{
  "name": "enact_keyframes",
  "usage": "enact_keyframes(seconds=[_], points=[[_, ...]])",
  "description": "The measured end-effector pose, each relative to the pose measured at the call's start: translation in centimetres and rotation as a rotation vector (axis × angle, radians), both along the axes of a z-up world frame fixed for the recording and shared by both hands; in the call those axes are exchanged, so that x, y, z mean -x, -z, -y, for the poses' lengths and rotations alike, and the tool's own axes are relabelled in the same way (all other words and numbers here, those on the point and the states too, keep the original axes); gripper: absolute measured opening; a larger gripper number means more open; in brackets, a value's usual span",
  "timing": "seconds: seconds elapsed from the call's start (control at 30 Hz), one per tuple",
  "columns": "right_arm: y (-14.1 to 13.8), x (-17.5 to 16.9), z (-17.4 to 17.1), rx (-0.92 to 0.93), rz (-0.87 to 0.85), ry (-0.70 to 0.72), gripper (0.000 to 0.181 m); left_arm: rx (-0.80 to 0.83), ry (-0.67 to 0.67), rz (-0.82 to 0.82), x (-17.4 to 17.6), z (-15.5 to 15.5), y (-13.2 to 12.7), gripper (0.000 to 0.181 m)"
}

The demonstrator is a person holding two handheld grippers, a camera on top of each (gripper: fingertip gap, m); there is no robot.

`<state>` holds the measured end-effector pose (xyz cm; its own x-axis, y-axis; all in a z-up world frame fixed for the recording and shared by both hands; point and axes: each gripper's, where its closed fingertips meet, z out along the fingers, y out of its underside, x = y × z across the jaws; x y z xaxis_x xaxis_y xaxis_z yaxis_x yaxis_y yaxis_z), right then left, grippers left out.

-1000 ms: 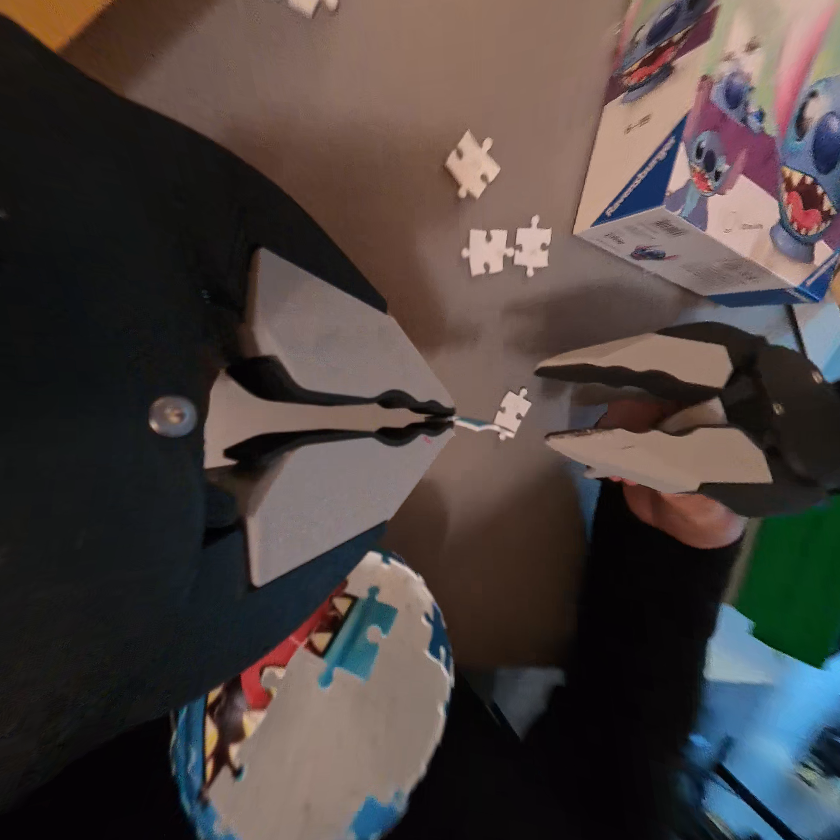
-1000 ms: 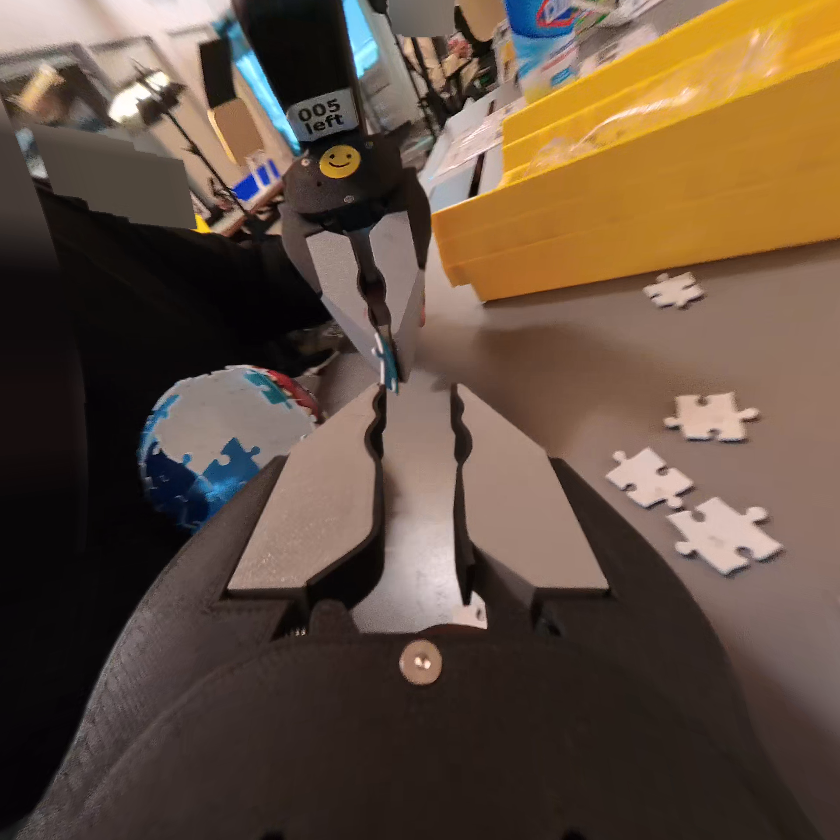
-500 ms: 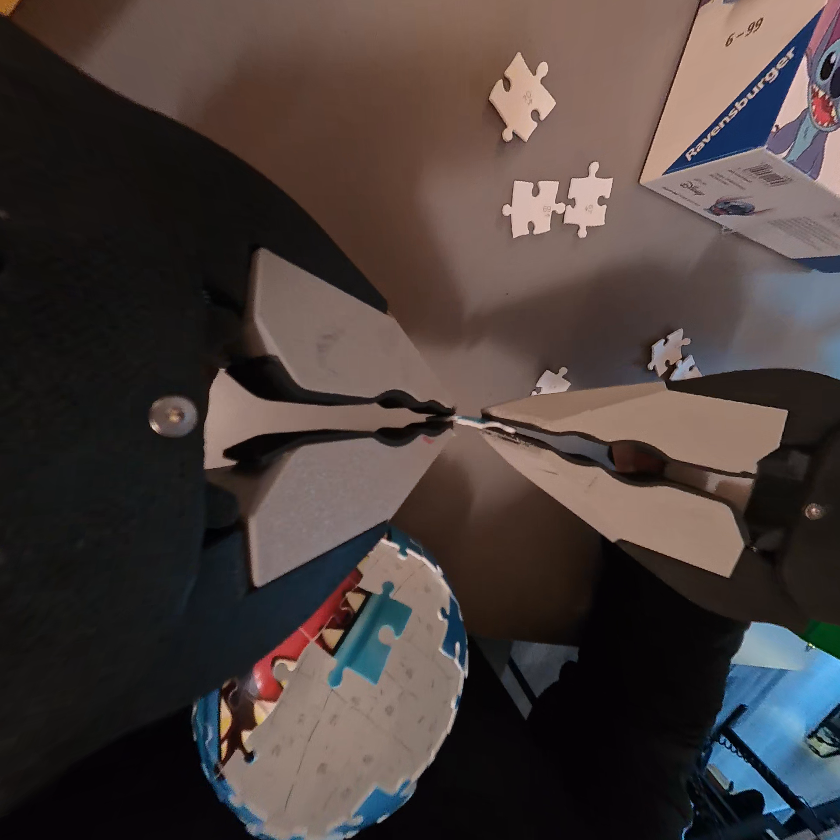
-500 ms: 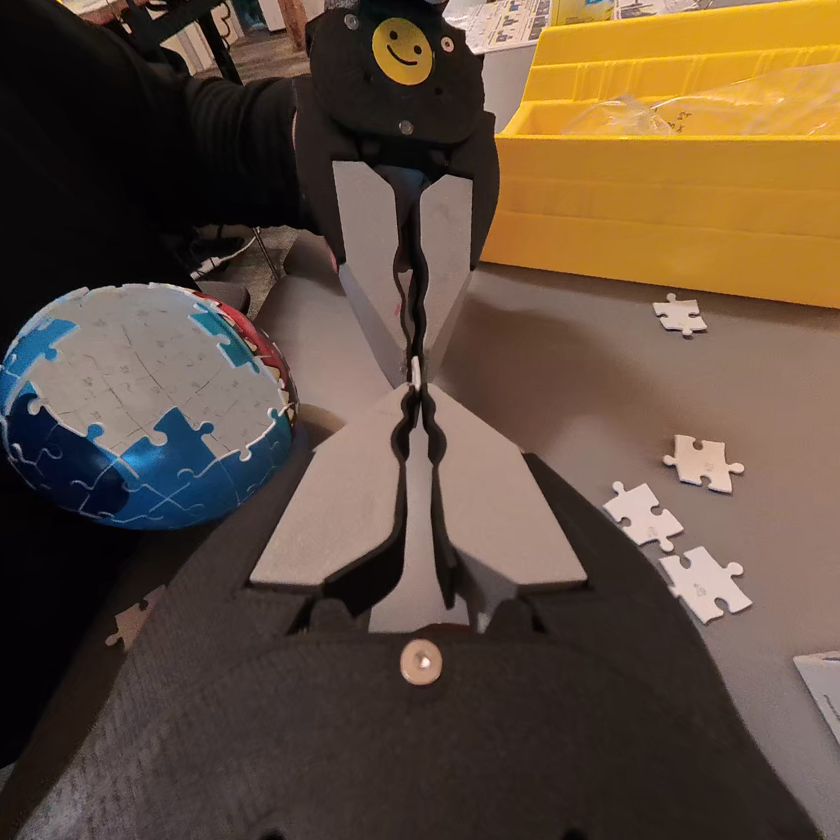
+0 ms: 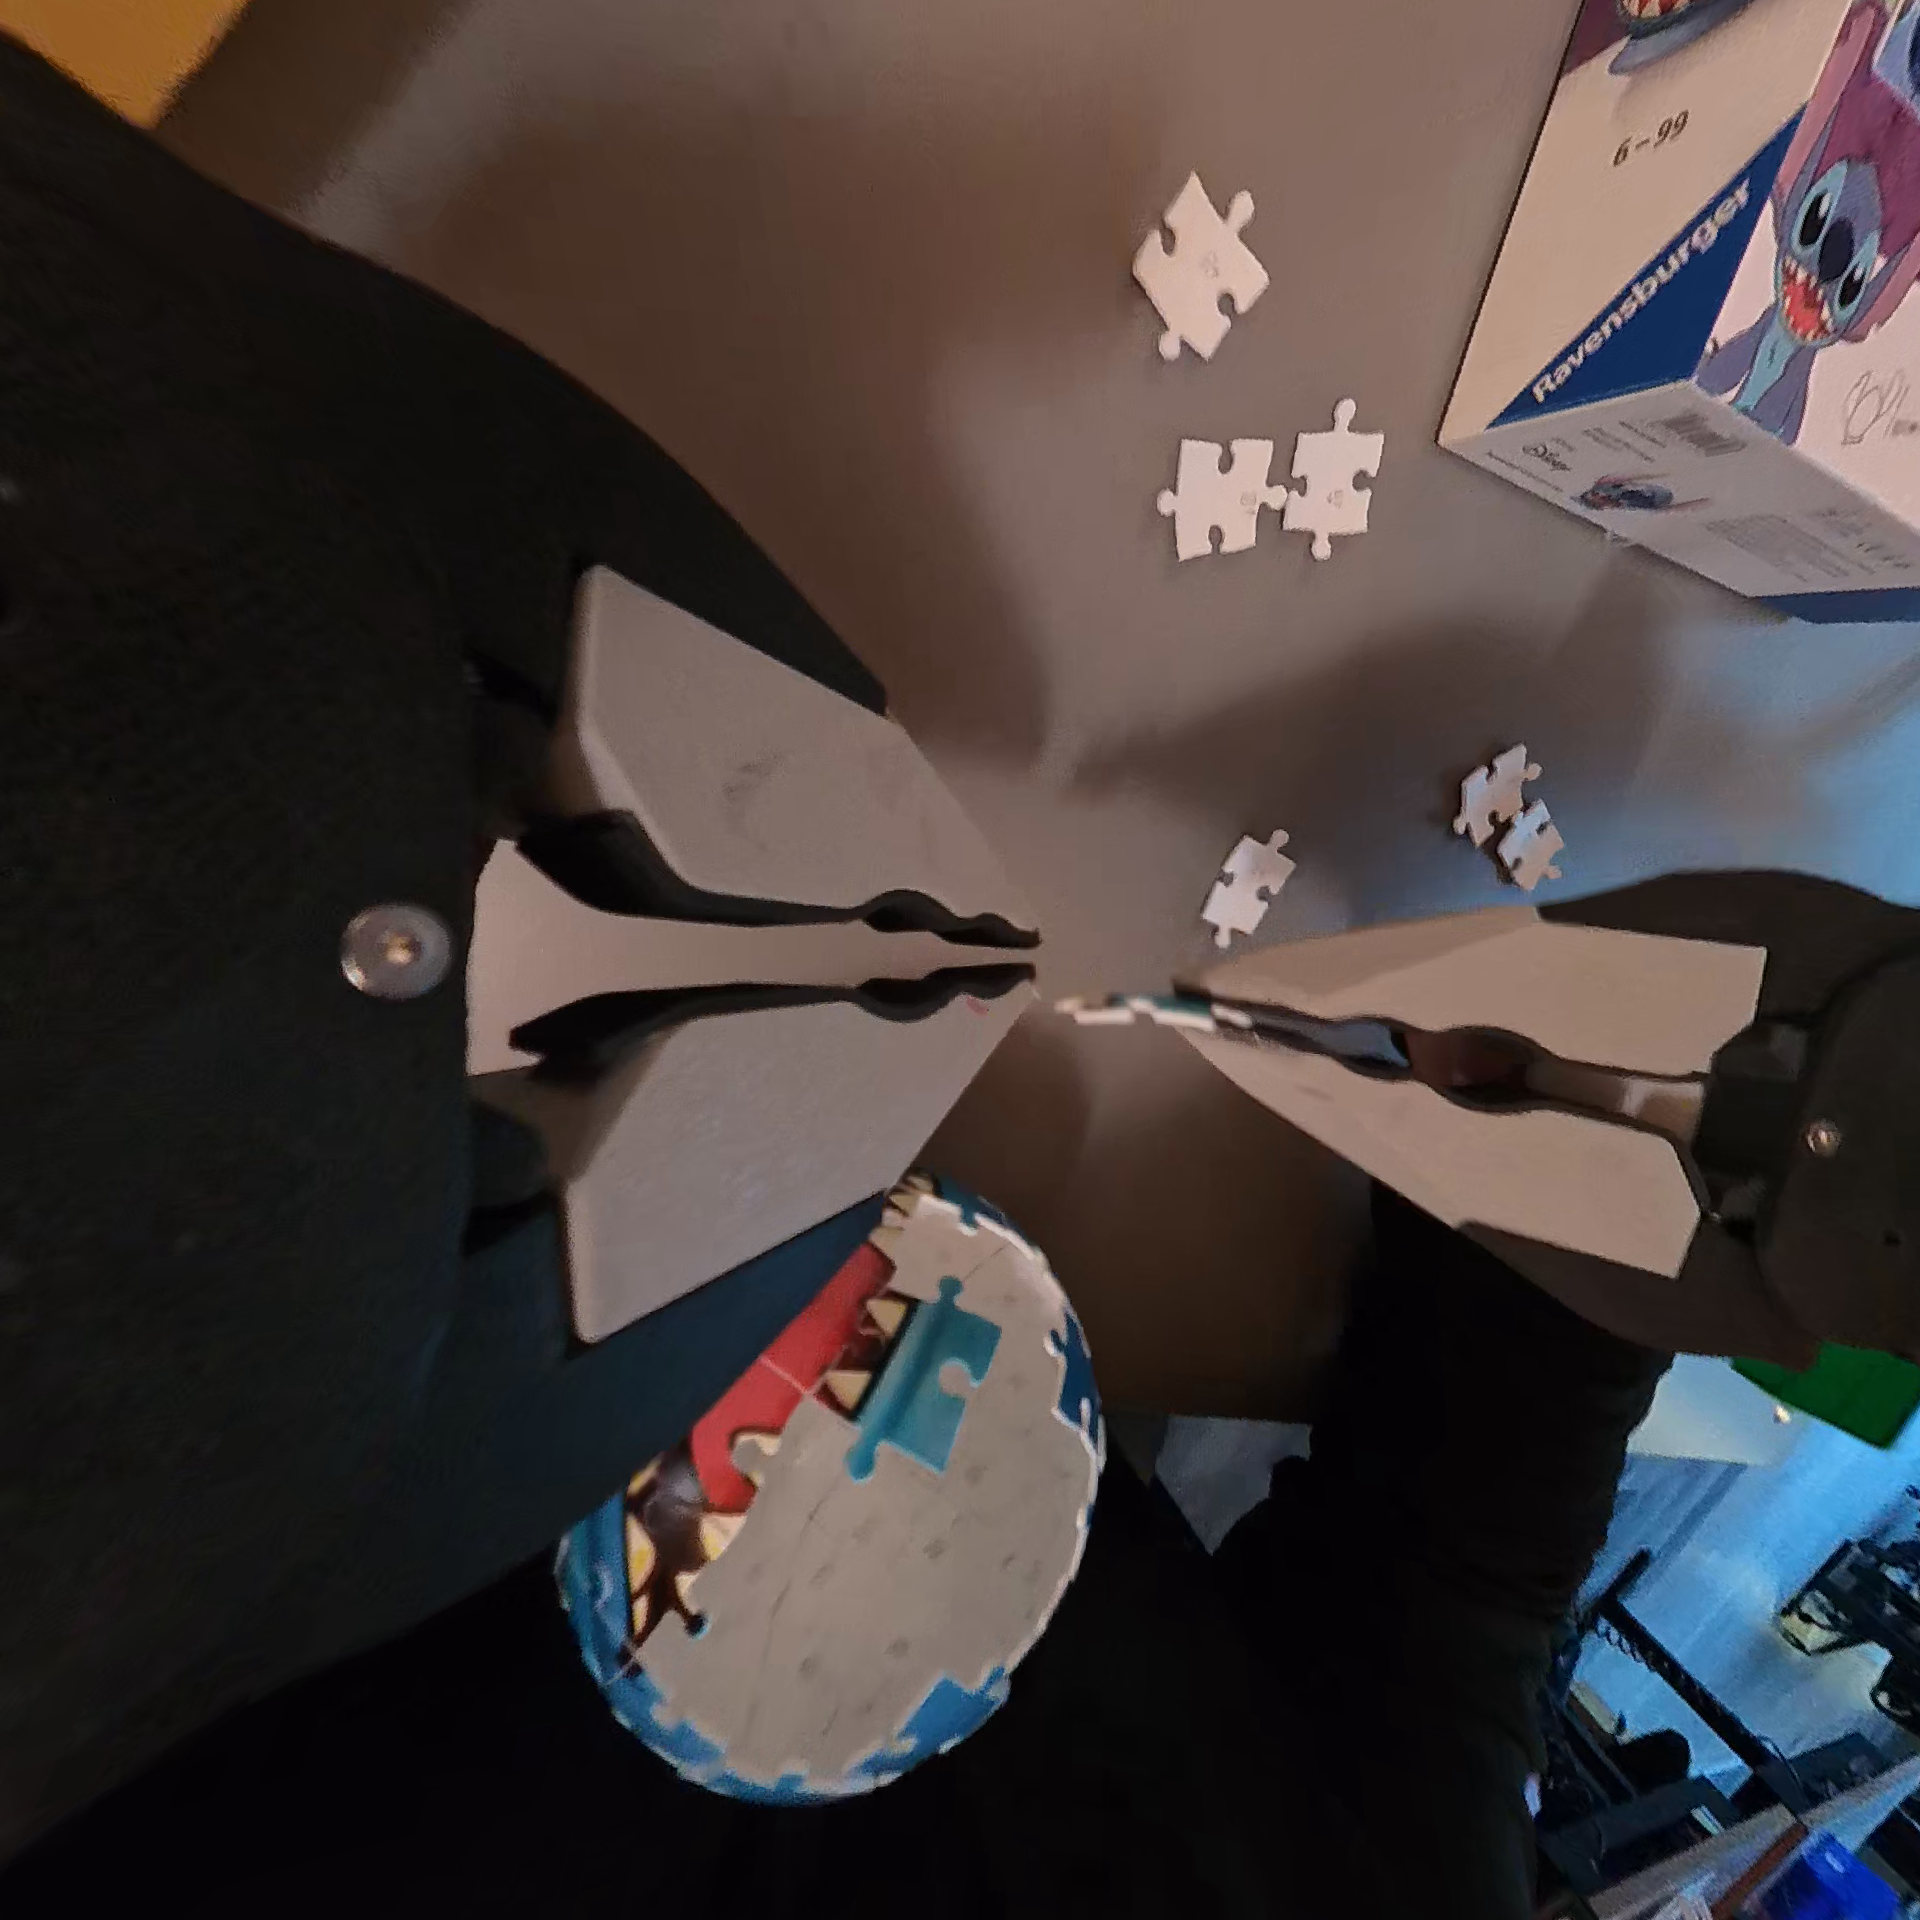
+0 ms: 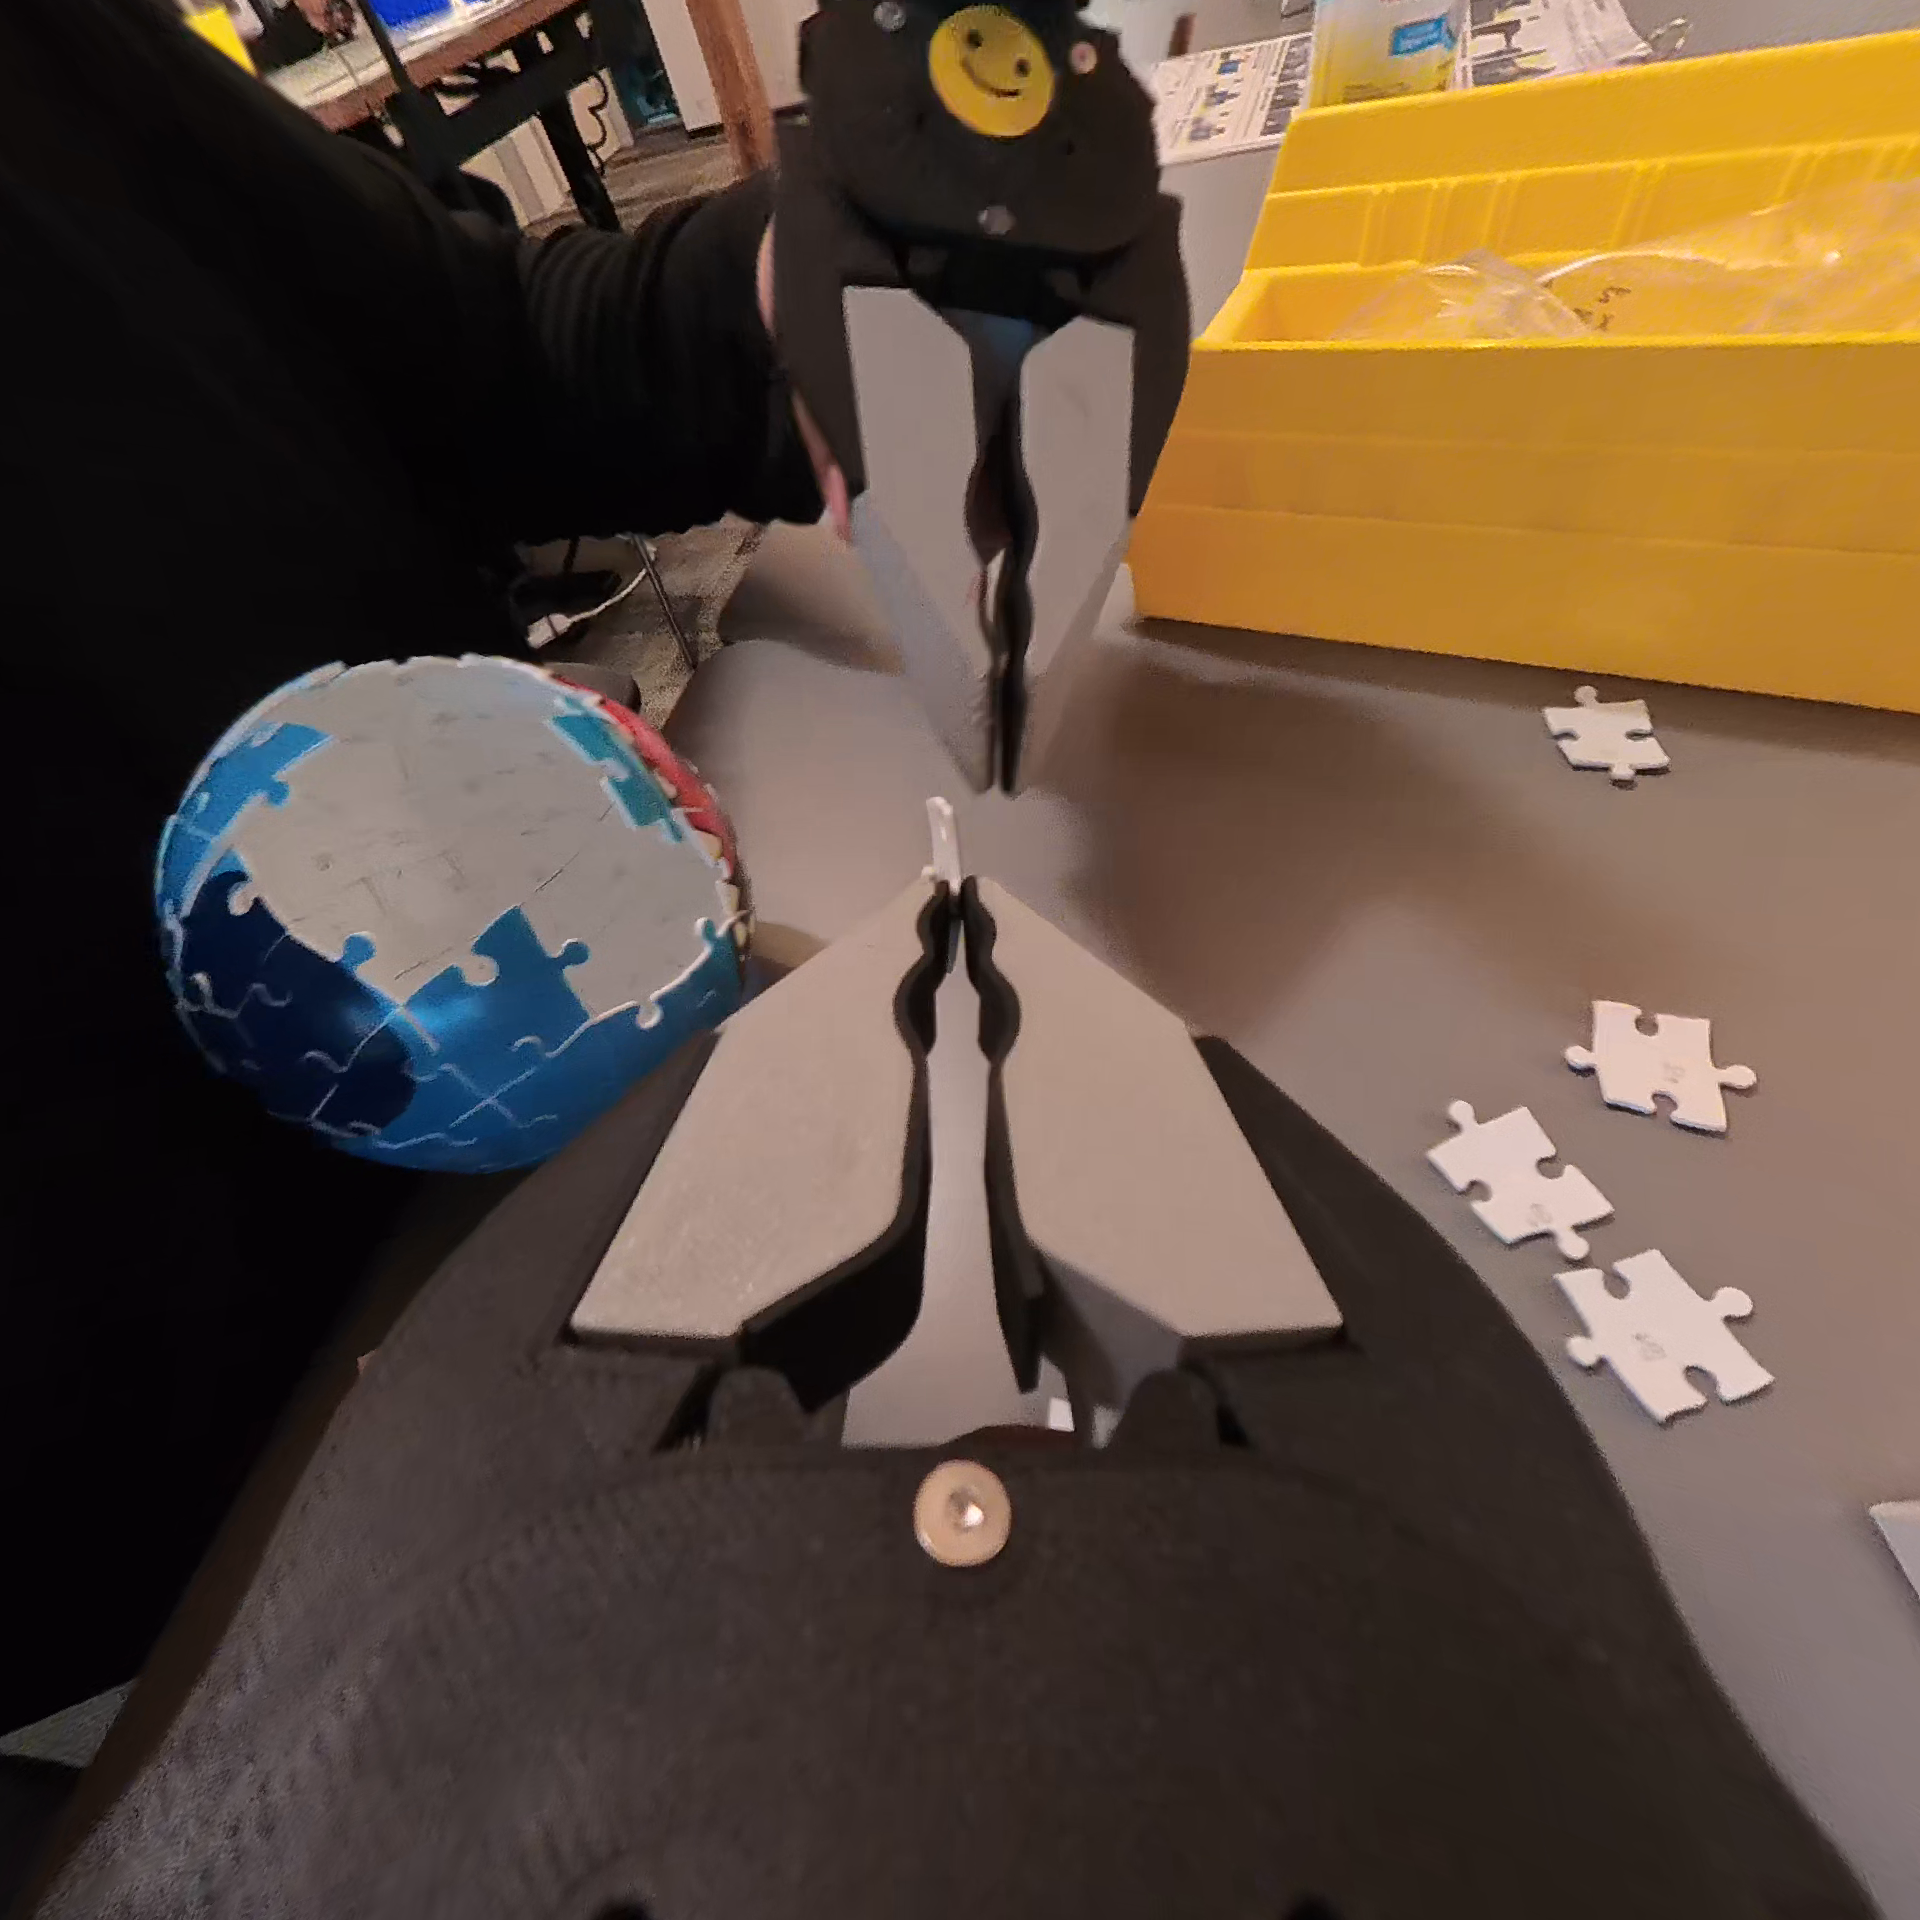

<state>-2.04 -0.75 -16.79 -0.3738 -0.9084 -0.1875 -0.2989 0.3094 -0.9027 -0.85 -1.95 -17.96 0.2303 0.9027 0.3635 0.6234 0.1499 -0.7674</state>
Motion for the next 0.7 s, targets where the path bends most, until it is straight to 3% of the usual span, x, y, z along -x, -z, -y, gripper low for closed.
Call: enact_keyframes(seconds=[0.1,0.23,0.43,0.7], points=[[0.4,-0.8,-1.5,0.019,-0.012,-0.060,0.000,0.056,0.007,0.023,-1.3,0.6,0.0,0.000],[1.5,-2.1,-2.1,-0.017,-0.035,-0.106,0.000,0.083,0.093,0.078,-2.7,-1.1,0.8,0.000],[0.9,-3.5,-3.7,-0.069,0.081,-0.206,0.000,0.138,0.165,0.092,-3.8,-3.3,0.6,0.000],[-0.1,-3.2,-4.2,0.078,0.208,-0.207,0.000,0.174,0.138,0.101,-3.7,-3.4,-0.4,0.000]])
